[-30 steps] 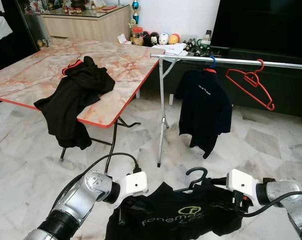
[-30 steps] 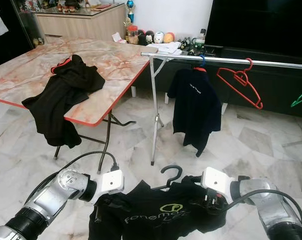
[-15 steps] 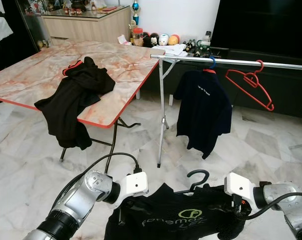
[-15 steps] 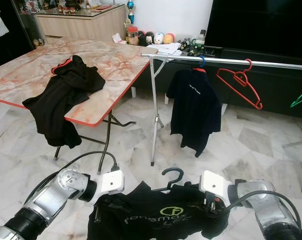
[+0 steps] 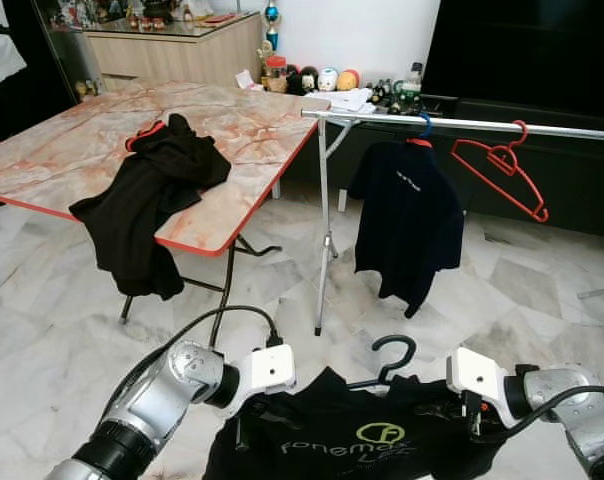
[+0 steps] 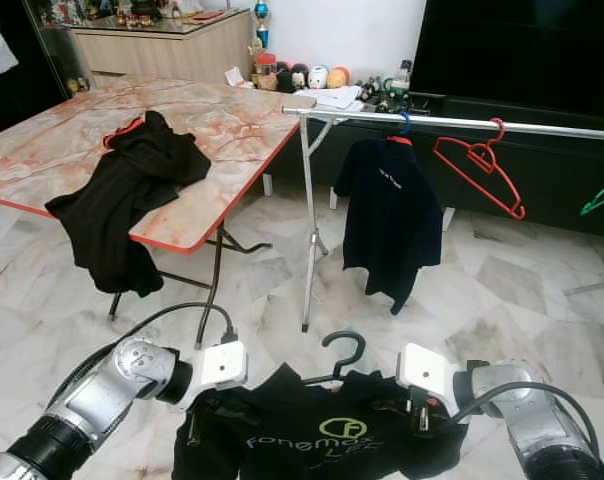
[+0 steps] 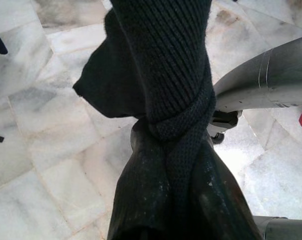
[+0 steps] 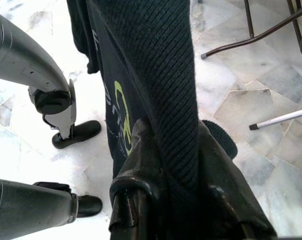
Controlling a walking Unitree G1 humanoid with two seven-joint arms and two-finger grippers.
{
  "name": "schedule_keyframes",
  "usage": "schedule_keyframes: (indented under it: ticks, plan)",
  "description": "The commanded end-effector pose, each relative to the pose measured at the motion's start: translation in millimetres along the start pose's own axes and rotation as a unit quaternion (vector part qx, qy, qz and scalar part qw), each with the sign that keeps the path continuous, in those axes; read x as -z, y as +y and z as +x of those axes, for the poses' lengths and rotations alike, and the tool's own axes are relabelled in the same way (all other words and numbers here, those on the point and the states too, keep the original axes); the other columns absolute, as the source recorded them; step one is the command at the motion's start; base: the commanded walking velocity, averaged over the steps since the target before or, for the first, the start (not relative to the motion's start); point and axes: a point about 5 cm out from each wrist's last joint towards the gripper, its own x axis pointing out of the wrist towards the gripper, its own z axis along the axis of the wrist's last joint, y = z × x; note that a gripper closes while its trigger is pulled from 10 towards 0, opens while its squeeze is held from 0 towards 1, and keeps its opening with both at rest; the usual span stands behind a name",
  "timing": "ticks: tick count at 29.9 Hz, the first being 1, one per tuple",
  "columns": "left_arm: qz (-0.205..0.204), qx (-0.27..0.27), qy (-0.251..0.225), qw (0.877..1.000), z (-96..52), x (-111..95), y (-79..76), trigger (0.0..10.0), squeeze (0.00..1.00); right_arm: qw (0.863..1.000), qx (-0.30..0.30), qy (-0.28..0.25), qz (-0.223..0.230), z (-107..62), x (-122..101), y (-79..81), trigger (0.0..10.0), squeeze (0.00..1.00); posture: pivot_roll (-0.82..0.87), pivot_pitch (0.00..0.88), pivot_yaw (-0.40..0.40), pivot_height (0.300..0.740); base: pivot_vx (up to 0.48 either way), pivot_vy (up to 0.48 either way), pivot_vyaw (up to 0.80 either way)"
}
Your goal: Hang hanger
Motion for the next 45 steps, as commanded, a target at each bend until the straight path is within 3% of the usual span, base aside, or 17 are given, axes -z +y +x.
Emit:
schedule_keyframes:
  ticks: [1,2,3,4,5,6,7,8,20,21,22,38,42,45]
  plan:
    - [0.019,-0.002,-0.012,1.000,-1.5,-7.9,0.6,1.6,0.00,1.000,0.008,-0.001,-0.001,2.2,-0.3,-0.4,0.0,0.00,-0.06,0.003,0.033,0.740,0.000,0.000,0.00]
    - [0.020,-0.003,-0.011,1.000,-1.6,-7.5,0.7,1.6,0.00,1.000,0.008,-0.001,-0.001,2.4,0.2,0.0,0.0,0.00,-0.06,0.003,0.033,0.740,0.000,0.000,0.00]
    - [0.020,-0.006,-0.009,1.000,-2.0,-6.3,1.0,4.9,0.00,1.000,0.009,-0.001,0.001,2.7,0.9,0.6,0.0,0.00,-0.06,0.003,0.033,0.740,0.000,0.000,0.00]
    - [0.020,-0.007,-0.008,1.000,-2.3,-5.8,1.1,5.8,0.00,1.000,0.009,-0.002,0.002,2.6,1.0,0.9,0.0,0.00,-0.06,0.011,0.034,0.740,0.000,0.000,0.00]
    - [0.020,-0.007,-0.008,1.000,-2.6,-5.5,1.1,5.8,0.00,1.000,0.009,-0.003,0.002,2.6,0.9,1.1,0.0,0.00,-0.06,0.012,0.035,0.740,0.000,0.000,0.00]
    - [0.019,-0.007,-0.006,1.000,-2.9,-4.7,1.0,8.7,0.00,1.000,0.009,-0.004,0.003,2.6,0.8,1.1,0.0,0.00,-0.06,0.012,0.035,0.740,0.000,0.000,0.00]
    - [0.019,-0.008,-0.006,1.000,-2.8,-4.5,0.9,8.7,0.00,1.000,0.010,-0.004,0.003,2.5,0.8,1.0,0.0,0.00,-0.06,0.012,0.035,0.740,0.000,0.000,0.00]
    - [0.021,-0.010,-0.003,1.000,-2.7,-3.9,1.1,10.0,0.00,1.000,0.010,-0.004,0.003,2.5,0.7,0.8,0.0,0.00,-0.06,0.015,0.036,0.740,0.000,0.000,0.00]
    - [0.025,-0.021,-0.003,0.999,-5.5,-3.6,5.3,10.0,0.00,1.000,0.007,0.006,0.004,-0.9,6.2,3.4,0.0,0.00,-0.06,0.020,0.037,0.740,0.000,0.000,0.00]
    - [0.021,-0.015,-0.006,1.000,-6.1,-3.4,4.5,10.0,0.42,1.000,0.005,0.009,0.004,-1.3,7.2,4.4,0.0,0.00,-0.06,0.020,0.037,0.740,0.000,0.000,0.00]
    - [0.015,-0.008,-0.012,1.000,-7.1,-3.7,3.2,10.0,1.00,1.000,0.002,0.010,0.004,-1.8,8.6,6.0,0.0,0.00,-0.06,0.022,0.037,0.740,0.000,0.000,0.00]
    - [0.016,-0.020,-0.011,1.000,-16.3,-2.4,7.4,10.0,1.00,0.998,0.038,0.043,0.018,-8.7,25.9,11.3,0.0,0.00,-0.06,0.025,0.038,0.740,0.000,0.000,0.00]
    - [0.003,-0.099,-0.027,0.995,-20.9,1.1,21.8,10.0,1.00,0.998,0.044,0.041,0.019,-19.2,28.3,14.0,0.0,0.00,-0.06,0.032,0.041,0.740,0.000,0.000,0.00]
    - [-0.011,-0.124,-0.039,0.991,-19.1,4.6,24.5,10.0,1.00,0.998,0.052,0.029,0.019,-25.0,26.0,14.7,0.0,0.00,-0.07,0.032,0.041,0.740,0.000,0.000,0.00]
